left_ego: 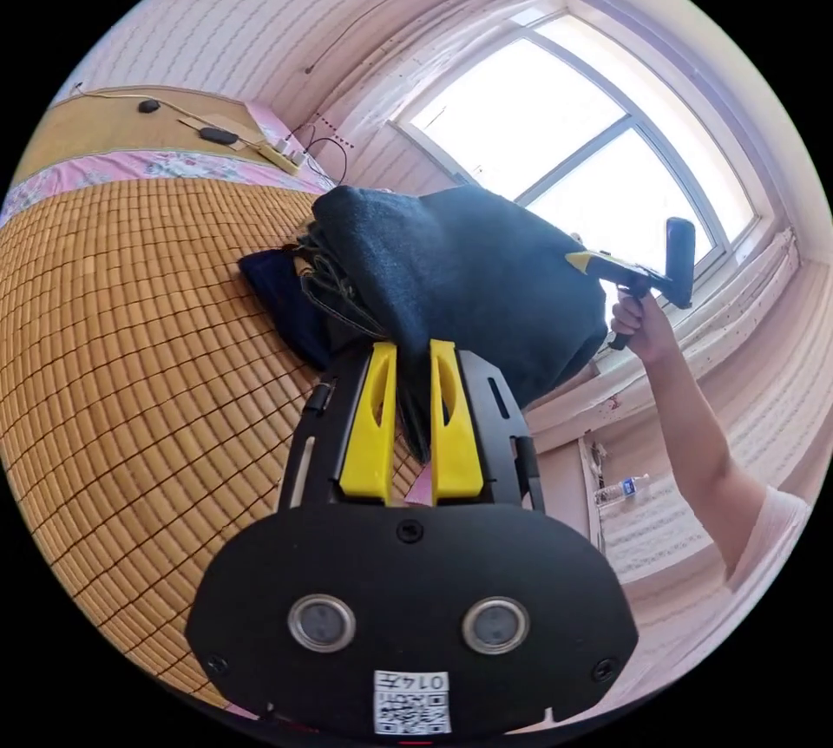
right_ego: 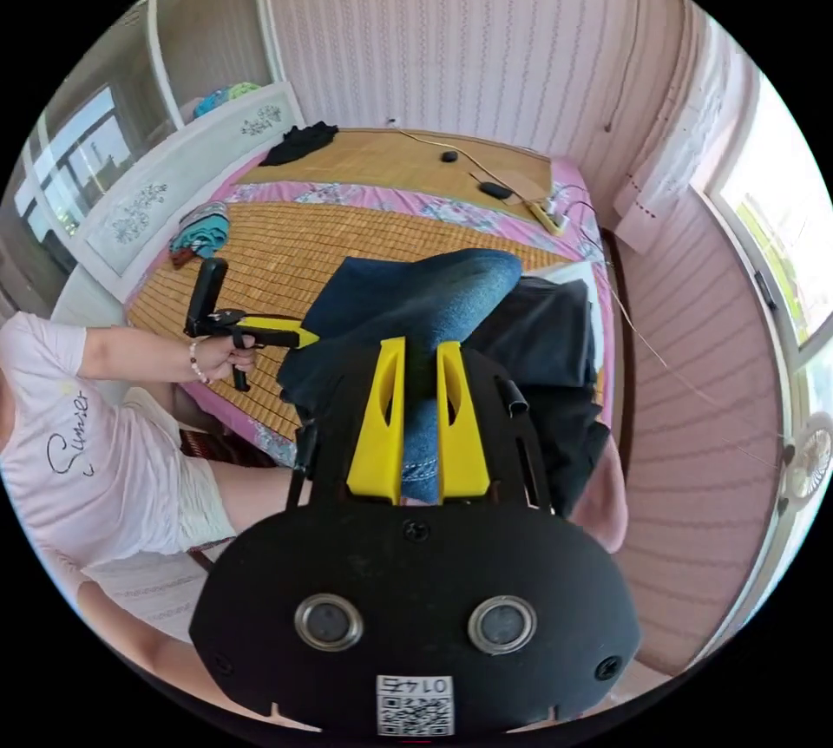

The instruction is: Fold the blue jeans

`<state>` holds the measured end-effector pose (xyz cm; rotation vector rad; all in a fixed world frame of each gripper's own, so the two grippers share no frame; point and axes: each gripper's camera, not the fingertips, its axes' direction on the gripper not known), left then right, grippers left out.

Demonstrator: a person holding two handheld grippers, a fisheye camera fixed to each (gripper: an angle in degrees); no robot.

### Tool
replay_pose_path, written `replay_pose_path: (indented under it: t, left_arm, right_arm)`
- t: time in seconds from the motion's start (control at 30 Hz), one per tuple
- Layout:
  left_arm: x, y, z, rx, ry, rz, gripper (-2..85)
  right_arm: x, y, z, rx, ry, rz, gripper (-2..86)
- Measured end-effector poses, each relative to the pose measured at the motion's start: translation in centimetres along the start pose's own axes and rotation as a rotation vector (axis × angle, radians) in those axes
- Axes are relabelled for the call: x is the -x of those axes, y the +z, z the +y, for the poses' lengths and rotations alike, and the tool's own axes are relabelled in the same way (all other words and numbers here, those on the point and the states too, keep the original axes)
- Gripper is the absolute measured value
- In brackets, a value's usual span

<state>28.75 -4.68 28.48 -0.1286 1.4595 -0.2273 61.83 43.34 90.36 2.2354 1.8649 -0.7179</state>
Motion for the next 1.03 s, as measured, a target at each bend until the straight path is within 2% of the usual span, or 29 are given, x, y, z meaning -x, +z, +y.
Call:
replay_pose_path:
  t: [0.07, 0.13, 0.2, 0.23, 0.33, 0.47, 0.57, 0.63, 0.73, 0.8, 0.9, 1.03]
  left_arm:
    - [-1.0, 5.2, -1.4, 0.069, -0.042, -0.038, 7.1]
    - [-1.1, 11.5, -1.9, 0.237, -0.111, -0.095, 6.6]
    - [-1.7, 14.6, -1.6, 0.33, -0.071, -0.128, 6.5]
    - [-2.6, 15.4, -1.3, 0.337, -0.02, -0.153, 6.5]
    - [-4.3, 15.6, -0.7, 0.309, 0.081, -0.178, 6.5]
    - [-4.0, 13.8, -0.4, 0.325, -0.018, -0.092, 6.4]
    - [-4.4, 8.7, 1.1, 0.278, 0.038, -0.075, 6.6]
    - [-4.9, 2.8, 4.0, 0.26, 0.18, -0.164, 6.7]
    - [-4.5, -6.5, 10.1, 0.235, 0.258, -0.3, 6.6]
    - [-4.0, -12.4, 14.6, 0.225, 0.247, -0.401, 6.6]
    - [-3.8, -21.9, 21.6, 0.207, 0.165, -0.606, 6.6]
    - [-5.7, -33.4, 29.2, 0.049, 0.048, -0.83, 6.5]
  right_arm:
    - [-4.6, 1.5, 0.5, 0.138, 0.219, 0.153, 7.3]
    - [-5.9, 4.3, 1.7, 0.212, 0.347, 0.21, 6.4]
    - [-5.5, 8.1, 3.2, 0.298, 0.327, 0.226, 1.2]
    - [-5.1, 9.2, 4.0, 0.293, 0.307, 0.286, 0.3]
    - [-4.8, 9.1, 5.3, 0.166, 0.364, 0.285, -0.7]
    - [-2.7, 8.3, 6.9, 0.064, 0.395, 0.27, -0.8]
    - [1.1, 6.2, 9.4, -0.068, 0.404, 0.267, -0.7]
    - [4.5, 4.9, 11.9, -0.137, 0.446, 0.297, -0.3]
    - [12.3, 4.8, 17.9, -0.225, 0.459, 0.248, 0.9]
    - [17.1, 6.6, 21.8, -0.181, 0.482, 0.182, 2.0]
    - [25.3, 10.4, 27.3, -0.011, 0.545, 0.037, 4.5]
    - [34.5, 12.1, 29.4, -0.098, 0.587, -0.119, 6.3]
